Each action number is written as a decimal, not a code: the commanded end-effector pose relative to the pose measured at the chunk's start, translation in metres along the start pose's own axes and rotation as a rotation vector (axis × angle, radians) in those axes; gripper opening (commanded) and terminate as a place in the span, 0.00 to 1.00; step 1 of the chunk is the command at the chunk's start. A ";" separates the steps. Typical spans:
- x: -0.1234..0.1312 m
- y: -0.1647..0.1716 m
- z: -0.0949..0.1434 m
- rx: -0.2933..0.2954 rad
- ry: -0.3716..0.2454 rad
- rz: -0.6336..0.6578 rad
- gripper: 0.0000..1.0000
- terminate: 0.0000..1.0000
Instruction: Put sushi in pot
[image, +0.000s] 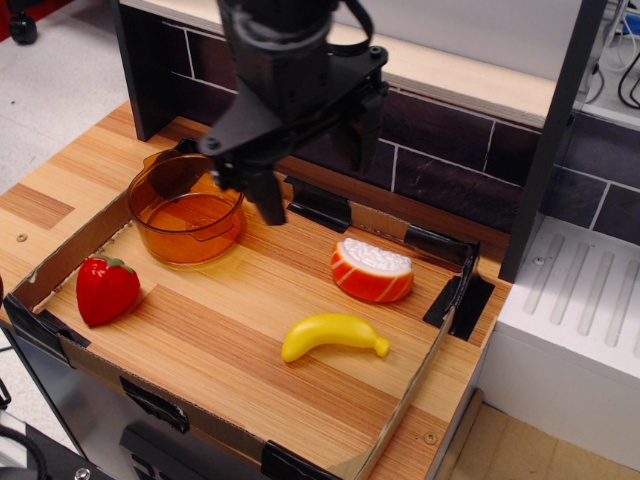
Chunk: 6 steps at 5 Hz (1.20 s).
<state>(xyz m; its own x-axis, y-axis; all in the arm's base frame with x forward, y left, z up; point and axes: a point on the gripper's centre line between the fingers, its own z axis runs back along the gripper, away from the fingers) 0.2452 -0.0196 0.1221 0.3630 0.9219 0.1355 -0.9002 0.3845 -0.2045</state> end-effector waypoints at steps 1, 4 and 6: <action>0.019 -0.030 -0.025 0.070 -0.022 0.326 1.00 0.00; 0.008 -0.029 -0.081 0.170 -0.028 0.277 1.00 0.00; -0.005 -0.025 -0.106 0.203 -0.044 0.250 1.00 0.00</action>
<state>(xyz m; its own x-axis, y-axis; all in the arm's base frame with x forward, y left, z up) 0.2902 -0.0384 0.0140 0.1264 0.9805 0.1504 -0.9916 0.1290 -0.0079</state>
